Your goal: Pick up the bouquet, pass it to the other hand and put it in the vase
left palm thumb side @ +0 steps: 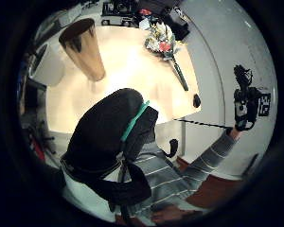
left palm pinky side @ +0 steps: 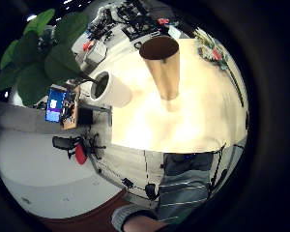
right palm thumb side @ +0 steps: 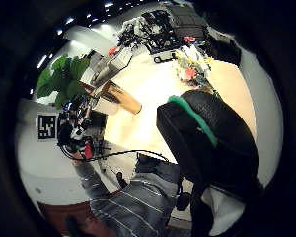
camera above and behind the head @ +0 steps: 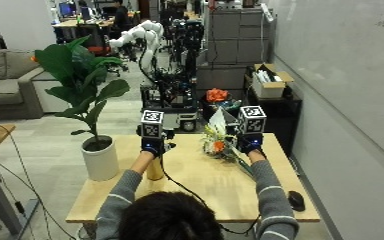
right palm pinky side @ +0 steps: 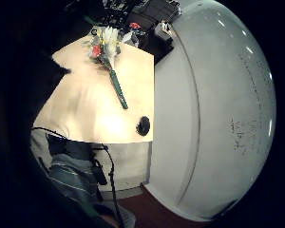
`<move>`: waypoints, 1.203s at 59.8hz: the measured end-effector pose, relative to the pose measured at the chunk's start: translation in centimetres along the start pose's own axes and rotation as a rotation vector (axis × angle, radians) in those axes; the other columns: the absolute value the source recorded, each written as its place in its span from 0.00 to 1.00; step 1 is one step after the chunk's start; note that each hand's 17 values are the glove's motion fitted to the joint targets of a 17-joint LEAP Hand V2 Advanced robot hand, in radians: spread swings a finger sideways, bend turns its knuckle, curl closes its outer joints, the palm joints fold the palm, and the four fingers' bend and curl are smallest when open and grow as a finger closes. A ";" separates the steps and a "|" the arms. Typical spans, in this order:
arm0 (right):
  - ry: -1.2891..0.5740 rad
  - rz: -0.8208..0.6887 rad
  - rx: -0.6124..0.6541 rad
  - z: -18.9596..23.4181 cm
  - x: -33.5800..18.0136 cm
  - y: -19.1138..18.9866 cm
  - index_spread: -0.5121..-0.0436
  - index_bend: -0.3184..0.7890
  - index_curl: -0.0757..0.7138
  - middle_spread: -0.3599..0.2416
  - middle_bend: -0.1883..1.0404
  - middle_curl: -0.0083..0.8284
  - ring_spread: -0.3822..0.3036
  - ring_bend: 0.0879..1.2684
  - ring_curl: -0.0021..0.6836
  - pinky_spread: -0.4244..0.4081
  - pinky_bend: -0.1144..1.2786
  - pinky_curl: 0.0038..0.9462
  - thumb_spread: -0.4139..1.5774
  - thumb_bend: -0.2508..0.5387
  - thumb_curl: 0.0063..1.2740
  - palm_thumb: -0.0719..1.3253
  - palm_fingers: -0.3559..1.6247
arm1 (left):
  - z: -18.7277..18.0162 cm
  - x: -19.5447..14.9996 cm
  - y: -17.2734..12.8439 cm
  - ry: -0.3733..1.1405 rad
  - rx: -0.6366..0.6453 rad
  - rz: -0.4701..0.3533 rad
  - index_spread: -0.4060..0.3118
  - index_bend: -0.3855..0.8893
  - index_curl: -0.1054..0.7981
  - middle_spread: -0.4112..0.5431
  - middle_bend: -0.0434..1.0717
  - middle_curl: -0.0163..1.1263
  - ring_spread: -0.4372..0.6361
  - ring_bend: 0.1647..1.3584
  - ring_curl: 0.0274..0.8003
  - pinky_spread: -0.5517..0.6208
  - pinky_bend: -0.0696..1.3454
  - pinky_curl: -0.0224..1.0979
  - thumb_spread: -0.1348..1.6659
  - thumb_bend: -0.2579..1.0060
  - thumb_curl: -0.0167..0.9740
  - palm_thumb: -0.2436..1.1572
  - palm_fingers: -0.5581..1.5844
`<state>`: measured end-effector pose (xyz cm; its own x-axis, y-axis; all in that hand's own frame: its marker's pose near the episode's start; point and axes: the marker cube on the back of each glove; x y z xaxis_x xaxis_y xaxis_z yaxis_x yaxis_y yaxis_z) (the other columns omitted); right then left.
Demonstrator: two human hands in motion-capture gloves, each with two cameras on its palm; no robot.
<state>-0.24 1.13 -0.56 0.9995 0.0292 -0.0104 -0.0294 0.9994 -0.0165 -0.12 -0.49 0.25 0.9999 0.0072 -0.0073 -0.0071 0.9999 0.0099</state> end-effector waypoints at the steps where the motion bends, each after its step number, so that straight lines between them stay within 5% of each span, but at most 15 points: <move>1: 0.000 0.004 -0.001 0.0 0.0 0.1 0.70 0.41 0.14 0.55 0.35 0.09 0.56 0.25 0.12 0.63 0.36 0.09 0.42 0.58 0.03 0.27 0.45 | 0.1 0.0 -0.1 0.004 0.001 0.000 0.51 0.47 0.19 0.52 0.22 0.06 0.54 0.18 0.04 0.63 0.22 0.06 0.31 0.25 0.06 0.26 0.43; 9: 0.006 0.001 0.014 0.1 0.0 0.5 0.44 0.40 0.25 0.52 0.36 0.20 0.57 0.30 0.29 0.72 0.39 0.21 0.66 0.62 0.05 0.31 0.41 | 0.2 -0.4 0.7 0.041 -0.024 0.003 0.47 0.45 0.29 0.58 0.20 0.14 0.66 0.22 0.15 0.75 0.22 0.14 0.52 0.23 0.11 0.27 0.41; 22: -0.008 -0.040 0.040 -0.8 -0.1 2.4 0.33 0.40 0.31 0.52 0.35 0.30 0.58 0.31 0.36 0.76 0.38 0.27 0.81 0.57 0.08 0.32 0.39 | 0.0 0.2 0.7 0.013 -0.009 -0.012 0.46 0.44 0.39 0.62 0.20 0.19 0.72 0.24 0.20 0.81 0.21 0.20 0.63 0.19 0.19 0.28 0.39; 44: 0.008 0.070 0.006 -2.5 1.3 0.5 0.32 0.40 0.36 0.54 0.34 0.39 0.58 0.32 0.43 0.76 0.36 0.32 0.86 0.46 0.12 0.33 0.40 | -0.5 3.4 -0.7 -0.015 0.038 0.066 0.45 0.44 0.47 0.63 0.20 0.24 0.74 0.25 0.25 0.83 0.20 0.26 0.66 0.19 0.26 0.26 0.38; 51: 0.032 0.107 -0.006 -3.0 2.0 -1.8 0.32 0.28 0.28 0.60 0.32 0.40 0.61 0.38 0.48 0.77 0.44 0.36 0.85 0.39 0.12 0.30 0.33 | -0.3 4.7 -2.0 0.001 0.037 0.093 0.45 0.44 0.49 0.63 0.20 0.25 0.75 0.24 0.26 0.83 0.20 0.27 0.66 0.19 0.27 0.26 0.38; 72: -0.019 0.238 0.006 -3.1 6.0 -7.5 0.33 0.35 0.19 0.70 0.35 0.43 0.67 0.46 0.51 0.78 0.54 0.39 0.83 0.29 0.14 0.28 0.27 | -1.0 6.3 -4.0 0.016 0.070 0.150 0.50 0.43 0.50 0.64 0.20 0.27 0.75 0.26 0.29 0.83 0.21 0.30 0.66 0.19 0.29 0.26 0.36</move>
<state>5.98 -6.28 -3.63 0.9645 0.2642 0.0053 -0.2641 0.9644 -0.0101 6.15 -4.47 -0.83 0.9875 0.1566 -0.0168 -0.1548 0.9845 0.0821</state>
